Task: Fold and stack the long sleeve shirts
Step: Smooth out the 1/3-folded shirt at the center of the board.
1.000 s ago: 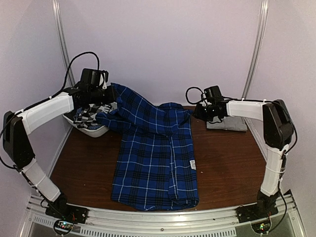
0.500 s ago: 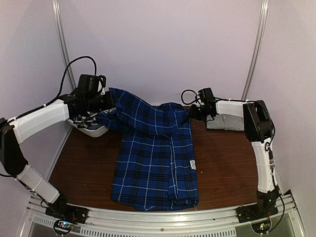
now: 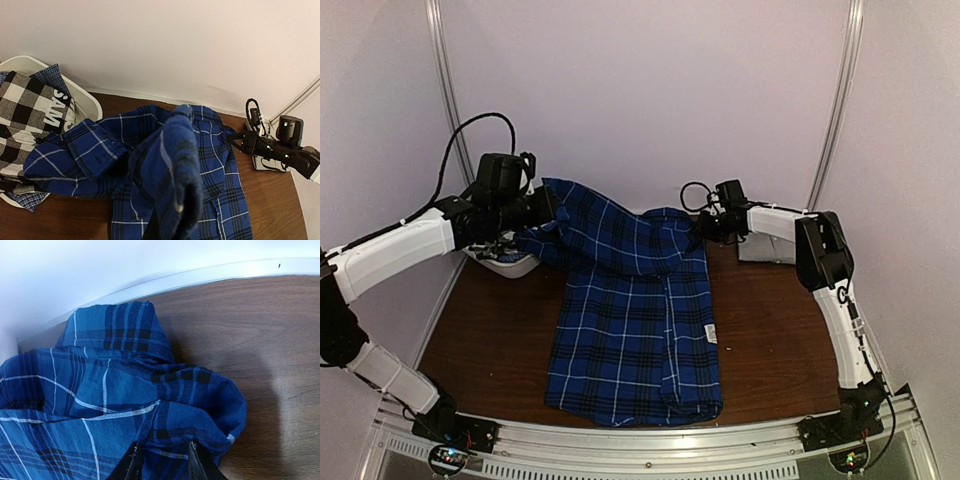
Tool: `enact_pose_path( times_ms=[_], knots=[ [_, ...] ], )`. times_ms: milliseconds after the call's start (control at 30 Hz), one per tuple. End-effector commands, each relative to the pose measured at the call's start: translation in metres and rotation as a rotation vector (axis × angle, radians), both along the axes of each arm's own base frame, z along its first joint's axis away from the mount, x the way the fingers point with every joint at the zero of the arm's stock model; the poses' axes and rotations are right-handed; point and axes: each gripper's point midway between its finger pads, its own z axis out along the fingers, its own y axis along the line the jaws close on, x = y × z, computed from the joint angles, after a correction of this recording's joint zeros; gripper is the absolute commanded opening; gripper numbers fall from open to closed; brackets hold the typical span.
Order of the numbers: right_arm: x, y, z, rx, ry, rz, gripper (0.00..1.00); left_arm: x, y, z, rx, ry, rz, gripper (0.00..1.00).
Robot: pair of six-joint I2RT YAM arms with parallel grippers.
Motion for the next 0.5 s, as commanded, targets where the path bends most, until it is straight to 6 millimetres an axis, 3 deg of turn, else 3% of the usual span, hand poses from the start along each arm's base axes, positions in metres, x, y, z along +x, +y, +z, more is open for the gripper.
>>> enact_pose_path(
  times_ms=[0,167,300,467],
  knots=[
    [0.010,0.011,0.020,0.067,-0.063,0.042,0.36,-0.008,0.000,0.016,-0.034,-0.048,0.013,0.00],
    [0.012,0.016,0.052,0.091,-0.131,0.071,0.47,-0.020,0.004,0.002,-0.047,-0.012,0.032,0.00],
    [0.009,0.009,0.082,0.058,-0.180,0.061,0.49,-0.029,0.009,-0.012,-0.057,0.021,0.067,0.00],
    [-0.005,-0.002,0.087,0.010,-0.169,0.042,0.47,-0.037,0.012,-0.019,-0.088,0.032,0.107,0.00]
  ],
)
